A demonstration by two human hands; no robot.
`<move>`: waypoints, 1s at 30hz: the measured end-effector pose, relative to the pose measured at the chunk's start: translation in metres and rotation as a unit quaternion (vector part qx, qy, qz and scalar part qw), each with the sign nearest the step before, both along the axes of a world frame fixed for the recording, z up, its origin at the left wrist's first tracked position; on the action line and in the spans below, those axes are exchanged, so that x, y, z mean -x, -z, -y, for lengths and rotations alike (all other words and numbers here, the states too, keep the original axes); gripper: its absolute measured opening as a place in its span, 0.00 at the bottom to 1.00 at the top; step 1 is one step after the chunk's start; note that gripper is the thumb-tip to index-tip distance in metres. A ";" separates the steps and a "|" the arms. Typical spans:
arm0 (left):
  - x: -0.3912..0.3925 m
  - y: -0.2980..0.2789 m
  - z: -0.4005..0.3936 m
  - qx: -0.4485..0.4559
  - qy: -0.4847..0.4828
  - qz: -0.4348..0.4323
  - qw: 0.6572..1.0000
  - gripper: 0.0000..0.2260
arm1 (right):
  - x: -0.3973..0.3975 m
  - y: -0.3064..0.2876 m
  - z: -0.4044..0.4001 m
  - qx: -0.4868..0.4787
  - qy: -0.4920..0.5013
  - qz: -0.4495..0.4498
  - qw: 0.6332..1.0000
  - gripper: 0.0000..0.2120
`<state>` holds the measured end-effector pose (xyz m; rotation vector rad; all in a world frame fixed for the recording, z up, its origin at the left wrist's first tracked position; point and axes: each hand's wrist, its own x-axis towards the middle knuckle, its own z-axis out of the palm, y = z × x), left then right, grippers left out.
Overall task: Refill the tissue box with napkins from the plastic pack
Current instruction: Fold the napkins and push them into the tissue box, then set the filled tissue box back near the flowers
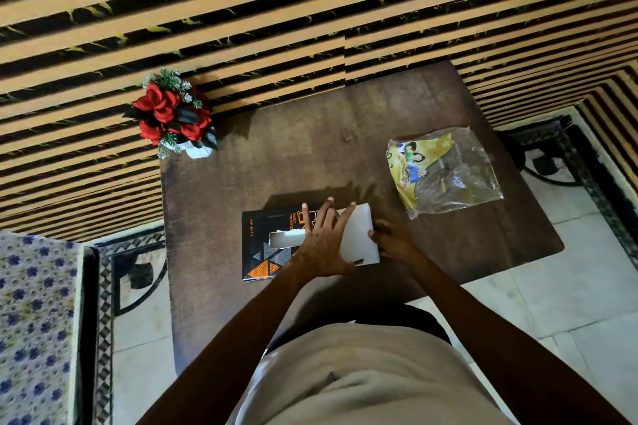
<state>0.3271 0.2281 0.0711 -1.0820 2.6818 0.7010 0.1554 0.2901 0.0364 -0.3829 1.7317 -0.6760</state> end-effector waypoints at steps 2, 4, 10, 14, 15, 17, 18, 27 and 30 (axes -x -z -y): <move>-0.001 0.003 -0.002 0.010 -0.003 -0.003 1.000 0.55 | -0.001 0.005 0.000 0.009 0.010 -0.008 1.000 0.19; 0.000 0.002 -0.001 0.009 -0.009 -0.011 1.000 0.52 | -0.004 0.001 0.001 0.011 0.021 -0.011 1.000 0.19; 0.002 -0.007 0.005 -0.056 -0.080 -0.091 0.991 0.42 | -0.019 -0.017 0.006 0.049 0.043 0.051 0.997 0.20; -0.016 -0.019 0.013 -0.136 -0.197 -0.226 0.944 0.30 | -0.034 -0.013 0.013 0.063 0.055 0.046 0.995 0.18; -0.026 -0.019 0.016 -0.127 -0.222 -0.237 0.937 0.27 | -0.038 -0.013 0.015 0.065 0.055 0.033 0.996 0.18; -0.050 -0.018 0.021 -0.062 -0.251 -0.222 0.940 0.24 | -0.046 -0.016 0.019 0.079 0.013 -0.021 0.997 0.21; -0.061 -0.017 0.023 -0.025 -0.262 -0.200 0.944 0.24 | -0.049 -0.021 0.020 0.082 -0.023 -0.063 0.994 0.21; -0.127 0.005 -0.002 -0.179 -0.530 -0.259 0.787 0.36 | -0.079 -0.045 0.029 0.082 -0.116 -0.124 0.982 0.19; -0.129 0.001 -0.011 -0.228 -0.536 -0.328 0.744 0.25 | -0.082 -0.050 0.026 0.062 -0.119 -0.033 0.990 0.21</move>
